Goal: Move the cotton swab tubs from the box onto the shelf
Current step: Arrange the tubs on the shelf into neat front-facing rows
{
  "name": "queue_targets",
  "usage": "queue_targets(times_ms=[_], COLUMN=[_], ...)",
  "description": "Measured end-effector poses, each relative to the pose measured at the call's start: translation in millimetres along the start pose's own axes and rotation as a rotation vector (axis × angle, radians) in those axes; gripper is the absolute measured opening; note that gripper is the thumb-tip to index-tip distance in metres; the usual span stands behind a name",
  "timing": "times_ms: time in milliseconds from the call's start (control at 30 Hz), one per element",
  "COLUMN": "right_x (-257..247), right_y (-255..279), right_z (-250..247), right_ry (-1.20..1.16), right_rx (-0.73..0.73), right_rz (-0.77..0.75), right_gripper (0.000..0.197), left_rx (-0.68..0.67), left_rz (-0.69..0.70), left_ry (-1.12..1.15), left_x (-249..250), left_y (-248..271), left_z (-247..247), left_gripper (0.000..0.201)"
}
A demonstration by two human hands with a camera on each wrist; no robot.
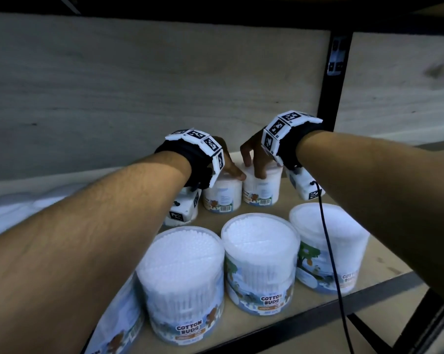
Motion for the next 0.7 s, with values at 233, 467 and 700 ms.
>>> queue_targets(times_ms=[233, 467, 700], right_x=[2.9, 3.4, -4.6], right_y=[8.9, 19.3, 16.4], right_z=[10.8, 5.1, 5.5], right_ry=[0.005, -0.037, -0.046], right_rx=[-0.063, 0.019, 0.089], right_rz=[0.013, -0.008, 0.025], right_gripper=[0.059, 0.045, 0.058], left_rx=[0.065, 0.022, -0.130], left_rz=[-0.018, 0.034, 0.115], left_ry=[-0.097, -0.084, -0.071], left_x=[15.1, 16.9, 15.2], left_y=[28.9, 33.0, 38.7], left_z=[-5.7, -4.6, 4.6], left_gripper=[0.075, 0.090, 0.075])
Point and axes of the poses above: each hand's wrist, its own y-axis away from the middle knuckle, its own z-axis out of the palm, x = y × z, the point moved 6 cm from there along -y, towards the middle knuckle, and after that the axes turned 4 degrees about -x, right-handed, at the moved point
